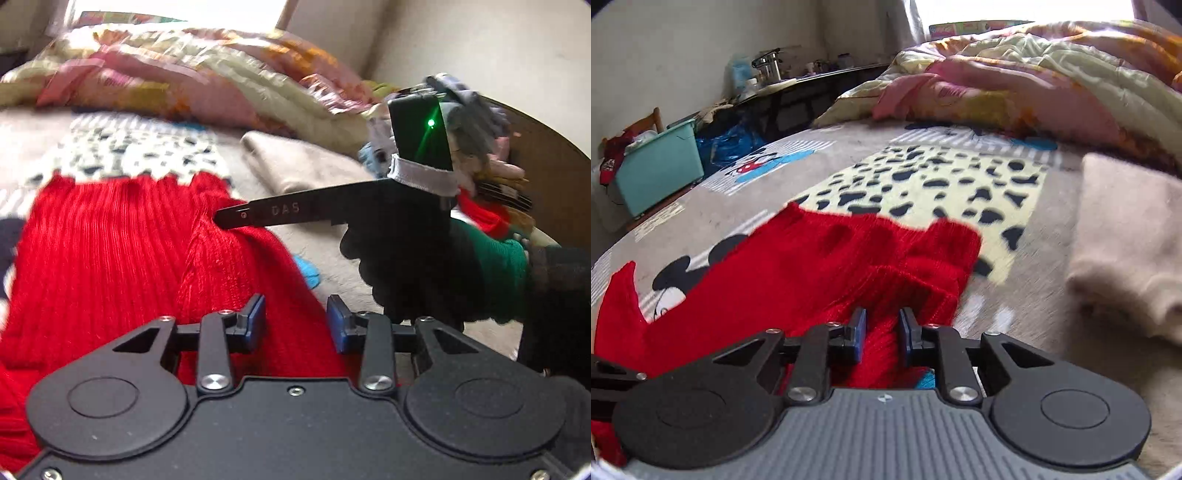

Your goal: Fold clothes

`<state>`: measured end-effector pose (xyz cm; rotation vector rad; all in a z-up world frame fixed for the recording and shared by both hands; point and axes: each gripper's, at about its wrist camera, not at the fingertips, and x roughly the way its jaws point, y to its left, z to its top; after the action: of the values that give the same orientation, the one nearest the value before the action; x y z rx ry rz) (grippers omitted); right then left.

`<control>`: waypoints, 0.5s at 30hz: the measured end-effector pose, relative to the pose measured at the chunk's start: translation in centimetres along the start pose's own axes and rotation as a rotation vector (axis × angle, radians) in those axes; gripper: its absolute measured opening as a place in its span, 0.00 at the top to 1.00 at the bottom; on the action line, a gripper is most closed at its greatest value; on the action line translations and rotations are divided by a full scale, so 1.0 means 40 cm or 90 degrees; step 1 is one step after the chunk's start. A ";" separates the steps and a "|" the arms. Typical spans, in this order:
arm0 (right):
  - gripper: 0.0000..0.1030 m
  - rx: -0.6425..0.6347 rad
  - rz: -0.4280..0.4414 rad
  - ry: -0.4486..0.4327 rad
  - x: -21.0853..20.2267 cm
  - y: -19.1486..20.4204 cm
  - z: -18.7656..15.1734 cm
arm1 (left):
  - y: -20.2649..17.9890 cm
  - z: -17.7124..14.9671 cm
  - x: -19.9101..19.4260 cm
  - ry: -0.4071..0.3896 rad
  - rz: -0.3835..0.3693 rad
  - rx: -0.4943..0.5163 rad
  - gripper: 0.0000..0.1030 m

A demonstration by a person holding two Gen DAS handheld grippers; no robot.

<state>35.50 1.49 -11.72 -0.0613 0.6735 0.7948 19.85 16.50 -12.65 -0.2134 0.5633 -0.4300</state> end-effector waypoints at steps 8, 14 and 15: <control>0.79 -0.015 -0.012 -0.009 -0.087 0.042 -0.049 | -0.063 -0.046 0.023 0.075 -0.021 0.067 0.66; 0.80 -0.030 -0.061 0.031 -0.053 0.047 -0.044 | -0.054 -0.044 0.000 0.064 -0.044 0.072 0.63; 0.78 -0.047 -0.073 0.024 -0.068 0.062 -0.034 | -0.043 -0.040 -0.021 0.052 -0.051 0.064 0.63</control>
<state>31.70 1.11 -10.75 -0.1816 0.6704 0.7099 17.73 15.22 -13.05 -0.1230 0.6134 -0.5446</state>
